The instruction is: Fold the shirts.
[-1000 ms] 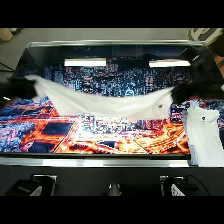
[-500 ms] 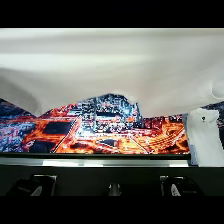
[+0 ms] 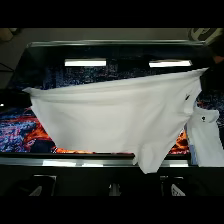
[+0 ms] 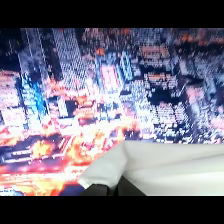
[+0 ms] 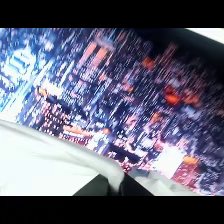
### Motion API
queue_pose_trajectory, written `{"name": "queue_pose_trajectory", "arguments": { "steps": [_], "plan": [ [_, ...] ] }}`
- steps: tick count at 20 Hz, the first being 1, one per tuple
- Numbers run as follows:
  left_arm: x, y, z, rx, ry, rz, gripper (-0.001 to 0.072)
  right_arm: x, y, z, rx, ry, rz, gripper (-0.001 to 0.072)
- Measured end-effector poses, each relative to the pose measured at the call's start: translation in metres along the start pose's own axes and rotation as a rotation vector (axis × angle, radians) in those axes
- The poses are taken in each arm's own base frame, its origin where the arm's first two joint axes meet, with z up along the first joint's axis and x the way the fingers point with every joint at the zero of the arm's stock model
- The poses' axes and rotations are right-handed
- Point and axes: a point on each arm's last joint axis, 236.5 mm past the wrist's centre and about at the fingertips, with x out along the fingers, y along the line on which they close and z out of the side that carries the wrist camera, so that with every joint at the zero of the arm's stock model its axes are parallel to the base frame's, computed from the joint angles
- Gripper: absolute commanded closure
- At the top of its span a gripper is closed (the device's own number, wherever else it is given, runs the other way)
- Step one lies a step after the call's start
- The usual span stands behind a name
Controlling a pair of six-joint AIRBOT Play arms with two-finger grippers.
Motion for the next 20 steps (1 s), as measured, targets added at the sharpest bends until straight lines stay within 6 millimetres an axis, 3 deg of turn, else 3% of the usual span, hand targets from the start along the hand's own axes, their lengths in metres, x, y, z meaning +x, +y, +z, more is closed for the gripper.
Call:
{"name": "queue_pose_trajectory", "arguments": {
  "steps": [3, 5, 6, 7, 8, 9, 10, 12, 14, 17, 20],
  "plan": [
    [0.086, -0.007, -0.037, 0.022, 0.167, 0.028, 0.0678, 0.109, 0.020, -0.011, 0.047, 0.133, 0.149, 0.0687],
    [0.132, -0.008, -0.057, -0.005, 0.265, 0.051, 0.0676, 0.165, 0.040, -0.010, 0.110, 0.140, 0.245, 0.0687],
    [0.152, -0.008, -0.066, -0.026, 0.312, 0.062, 0.0626, 0.188, 0.051, -0.009, 0.148, 0.140, 0.295, 0.0686],
    [0.168, -0.010, -0.073, -0.051, 0.355, 0.065, 0.0404, 0.204, 0.061, -0.008, 0.184, 0.135, 0.338, 0.0599],
    [0.181, -0.011, -0.078, -0.067, 0.392, 0.068, 0.0155, 0.218, 0.070, -0.006, 0.219, 0.127, 0.376, 0.0391],
    [0.191, -0.013, -0.083, -0.079, 0.431, 0.071, 0.0068, 0.228, 0.075, -0.006, 0.243, 0.126, 0.399, 0.0249],
    [0.197, -0.013, -0.087, -0.074, 0.469, 0.075, 0.0068, 0.235, 0.078, -0.005, 0.260, 0.121, 0.414, 0.0200],
    [0.199, -0.008, -0.095, -0.009, 0.545, 0.081, 0.0077, 0.237, 0.078, -0.004, 0.249, 0.116, 0.418, 0.0201],
    [0.189, 0.007, -0.107, 0.037, 0.632, 0.096, 0.0077, 0.231, 0.069, -0.017, 0.181, 0.156, 0.391, 0.0201],
    [0.161, 0.021, -0.141, -0.023, 0.745, 0.054, 0.0095, 0.214, 0.039, -0.066, 0.097, 0.316, 0.348, 0.0214],
    [0.134, 0.015, -0.204, -0.153, 0.855, -0.057, 0.0096, 0.195, 0.021, -0.121, 0.102, 0.483, 0.374, 0.0219]
  ]
}}
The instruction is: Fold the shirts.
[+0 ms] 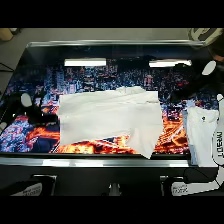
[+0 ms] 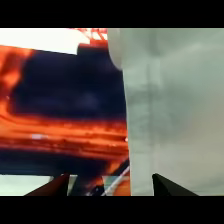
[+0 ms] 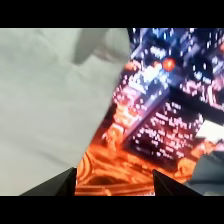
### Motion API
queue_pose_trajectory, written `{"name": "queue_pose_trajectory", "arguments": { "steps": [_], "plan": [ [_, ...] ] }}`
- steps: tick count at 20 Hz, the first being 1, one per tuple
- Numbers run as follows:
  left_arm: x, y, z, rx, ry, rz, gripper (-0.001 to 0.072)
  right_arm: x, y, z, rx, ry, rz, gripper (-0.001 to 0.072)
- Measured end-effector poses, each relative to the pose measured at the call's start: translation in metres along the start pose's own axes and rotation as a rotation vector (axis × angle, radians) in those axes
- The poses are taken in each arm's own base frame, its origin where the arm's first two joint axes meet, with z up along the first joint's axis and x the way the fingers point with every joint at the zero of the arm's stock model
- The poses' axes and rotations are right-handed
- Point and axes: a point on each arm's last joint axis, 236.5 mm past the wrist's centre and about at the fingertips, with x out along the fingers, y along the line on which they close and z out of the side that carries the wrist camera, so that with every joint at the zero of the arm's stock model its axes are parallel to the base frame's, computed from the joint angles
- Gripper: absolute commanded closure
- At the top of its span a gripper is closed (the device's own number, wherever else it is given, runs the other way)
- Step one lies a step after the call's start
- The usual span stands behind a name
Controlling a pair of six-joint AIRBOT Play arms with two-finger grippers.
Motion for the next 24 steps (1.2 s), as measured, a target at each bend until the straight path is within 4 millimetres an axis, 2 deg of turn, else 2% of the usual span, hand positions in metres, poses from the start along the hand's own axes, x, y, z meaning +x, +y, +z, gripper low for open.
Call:
{"name": "queue_pose_trajectory", "arguments": {
  "steps": [2, 4, 6, 10, 12, 13, 14, 15, 19, 21, 24],
  "plan": [
    [0.023, -0.002, -0.034, -0.056, 0.053, -0.096, 0.0096, 0.003, -0.001, -0.028, 0.022, 0.081, 0.038, 0.0220],
    [0.040, -0.010, -0.055, -0.097, 0.075, -0.188, 0.0096, 0.006, 0.000, -0.044, 0.034, 0.130, 0.064, 0.0221],
    [0.050, -0.020, -0.061, -0.121, 0.067, -0.256, 0.0096, 0.008, 0.004, -0.053, 0.036, 0.161, 0.088, 0.0221],
    [0.057, -0.040, -0.066, -0.149, 0.071, -0.350, 0.0100, 0.011, 0.008, -0.059, 0.033, 0.181, 0.104, 0.0221],
    [0.062, -0.049, -0.068, -0.155, 0.082, -0.379, 0.0398, 0.015, 0.008, -0.064, 0.036, 0.198, 0.106, 0.0220],
    [0.065, -0.049, -0.068, -0.147, 0.081, -0.373, 0.0470, 0.018, 0.009, -0.068, 0.038, 0.211, 0.109, 0.0216],
    [0.067, -0.050, -0.067, -0.146, 0.079, -0.371, 0.0603, 0.022, 0.010, -0.073, 0.041, 0.226, 0.114, 0.0200],
    [0.069, -0.051, -0.065, -0.152, 0.068, -0.373, 0.0677, 0.028, 0.012, -0.079, 0.044, 0.244, 0.123, 0.0200],
    [0.068, -0.052, -0.058, -0.160, 0.044, -0.376, 0.0678, 0.055, 0.026, -0.097, 0.054, 0.276, 0.183, 0.0199],
    [0.065, -0.051, -0.049, -0.159, -0.001, -0.369, 0.0678, 0.070, 0.035, -0.099, 0.064, 0.260, 0.216, 0.0201],
    [0.056, -0.046, -0.043, -0.138, -0.055, -0.349, 0.0678, 0.092, 0.048, -0.092, 0.091, 0.209, 0.270, 0.0205]
  ]
}}
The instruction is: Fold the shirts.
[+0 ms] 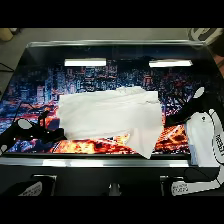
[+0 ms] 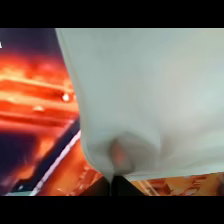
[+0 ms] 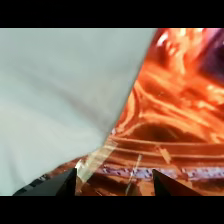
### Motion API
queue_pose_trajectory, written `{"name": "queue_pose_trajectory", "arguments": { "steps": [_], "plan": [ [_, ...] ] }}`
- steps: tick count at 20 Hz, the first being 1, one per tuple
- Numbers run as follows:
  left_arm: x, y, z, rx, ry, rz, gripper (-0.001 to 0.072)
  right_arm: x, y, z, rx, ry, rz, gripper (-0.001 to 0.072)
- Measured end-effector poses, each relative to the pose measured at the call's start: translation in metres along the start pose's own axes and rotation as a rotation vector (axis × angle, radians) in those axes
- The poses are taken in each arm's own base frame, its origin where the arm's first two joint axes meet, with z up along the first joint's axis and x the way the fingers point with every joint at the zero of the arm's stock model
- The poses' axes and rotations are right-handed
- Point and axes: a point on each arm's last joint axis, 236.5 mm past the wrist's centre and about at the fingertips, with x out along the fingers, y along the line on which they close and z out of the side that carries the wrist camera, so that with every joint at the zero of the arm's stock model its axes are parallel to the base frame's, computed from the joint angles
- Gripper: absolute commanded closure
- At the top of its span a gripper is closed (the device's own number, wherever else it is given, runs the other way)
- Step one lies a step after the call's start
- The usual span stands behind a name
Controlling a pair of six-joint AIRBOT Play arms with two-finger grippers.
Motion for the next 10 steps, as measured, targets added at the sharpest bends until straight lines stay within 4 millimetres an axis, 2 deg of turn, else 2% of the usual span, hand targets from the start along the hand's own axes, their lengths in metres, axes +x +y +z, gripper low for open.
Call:
{"name": "queue_pose_trajectory", "arguments": {
  "steps": [3, 6, 7, 10],
  "plan": [
    [-0.010, -0.010, 0.002, 0.010, -0.029, -0.024, 0.0678, 0.015, 0.010, 0.013, 0.022, -0.045, 0.073, 0.0222],
    [-0.016, -0.015, 0.003, 0.018, -0.048, -0.036, 0.0678, 0.024, 0.023, 0.015, 0.043, -0.043, 0.146, 0.0227],
    [-0.018, -0.016, 0.003, 0.018, -0.054, -0.039, 0.0678, 0.026, 0.028, 0.015, 0.045, -0.038, 0.168, 0.0291],
    [-0.019, -0.018, 0.004, 0.019, -0.060, -0.043, 0.0679, 0.035, 0.035, 0.009, 0.021, 0.007, 0.174, 0.0686]
  ]
}}
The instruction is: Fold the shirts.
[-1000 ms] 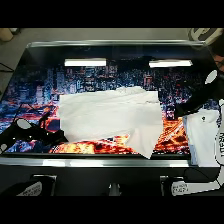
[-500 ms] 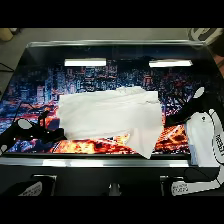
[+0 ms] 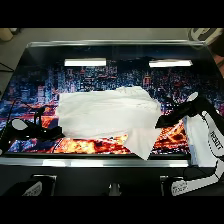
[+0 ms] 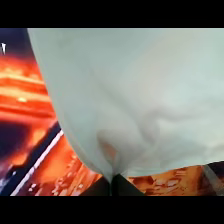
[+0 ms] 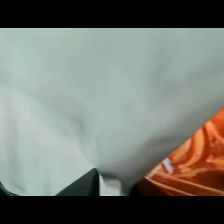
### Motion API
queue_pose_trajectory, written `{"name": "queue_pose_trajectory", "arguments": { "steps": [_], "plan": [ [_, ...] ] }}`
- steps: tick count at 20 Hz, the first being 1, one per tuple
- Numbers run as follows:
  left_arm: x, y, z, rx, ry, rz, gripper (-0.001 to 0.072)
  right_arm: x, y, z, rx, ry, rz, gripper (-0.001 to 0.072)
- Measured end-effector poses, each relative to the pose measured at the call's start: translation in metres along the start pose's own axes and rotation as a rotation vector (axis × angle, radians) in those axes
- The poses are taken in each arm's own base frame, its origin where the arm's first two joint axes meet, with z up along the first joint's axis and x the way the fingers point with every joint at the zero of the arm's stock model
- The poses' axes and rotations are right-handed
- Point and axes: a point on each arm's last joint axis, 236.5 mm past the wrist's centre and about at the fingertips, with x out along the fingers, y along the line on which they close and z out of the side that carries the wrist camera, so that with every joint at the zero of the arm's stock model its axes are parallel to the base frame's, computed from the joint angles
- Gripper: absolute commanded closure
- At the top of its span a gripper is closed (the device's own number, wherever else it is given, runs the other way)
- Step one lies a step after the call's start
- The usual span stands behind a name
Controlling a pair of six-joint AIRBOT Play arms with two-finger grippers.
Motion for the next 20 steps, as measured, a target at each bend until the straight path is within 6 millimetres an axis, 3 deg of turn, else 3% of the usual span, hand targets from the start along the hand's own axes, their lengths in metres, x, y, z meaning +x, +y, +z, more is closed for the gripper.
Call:
{"name": "queue_pose_trajectory", "arguments": {
  "steps": [2, 4, 6, 7, 8, 10, 11, 13, 15, 17, 20],
  "plan": [
    [-0.004, -0.003, 0.003, 0.008, -0.009, -0.004, 0.0679, 0.000, 0.006, 0.000, -0.019, 0.009, -0.002, 0.0689],
    [-0.020, -0.014, 0.016, 0.039, -0.054, -0.015, 0.0680, -0.011, 0.015, 0.007, -0.058, -0.022, -0.022, 0.0690],
    [-0.061, -0.040, 0.047, 0.110, -0.185, -0.036, 0.0680, -0.050, 0.026, 0.026, -0.138, -0.128, -0.097, 0.0690],
    [-0.095, -0.059, 0.067, 0.163, -0.285, -0.051, 0.0680, -0.079, 0.035, 0.039, -0.188, -0.204, -0.152, 0.0689],
    [-0.137, -0.083, 0.086, 0.221, -0.409, -0.067, 0.0679, -0.121, 0.050, 0.054, -0.251, -0.315, -0.230, 0.0689],
    [-0.251, -0.140, 0.110, 0.353, -0.719, -0.107, 0.0679, -0.223, 0.096, 0.070, -0.388, -0.579, -0.415, 0.0689],
    [-0.318, -0.170, 0.107, 0.422, -0.896, -0.130, 0.0679, -0.286, 0.130, 0.069, -0.467, -0.754, -0.535, 0.0689],
    [-0.442, -0.219, 0.075, 0.531, -1.238, -0.181, 0.0679, -0.392, 0.207, 0.035, -0.613, -1.073, -0.754, 0.0689],
    [-0.530, -0.247, 0.020, 0.602, -1.491, -0.229, 0.0679, -0.463, 0.277, -0.025, -0.713, -1.330, -0.934, 0.0689],
    [-0.573, -0.258, -0.024, 0.643, -1.620, -0.259, 0.0679, -0.497, 0.323, -0.079, -0.765, -1.485, -1.049, 0.0689],
    [-0.592, -0.260, -0.055, 0.673, -1.682, -0.250, 0.0680, -0.512, 0.348, -0.126, -0.790, -1.556, -1.166, 0.0689]
  ]
}}
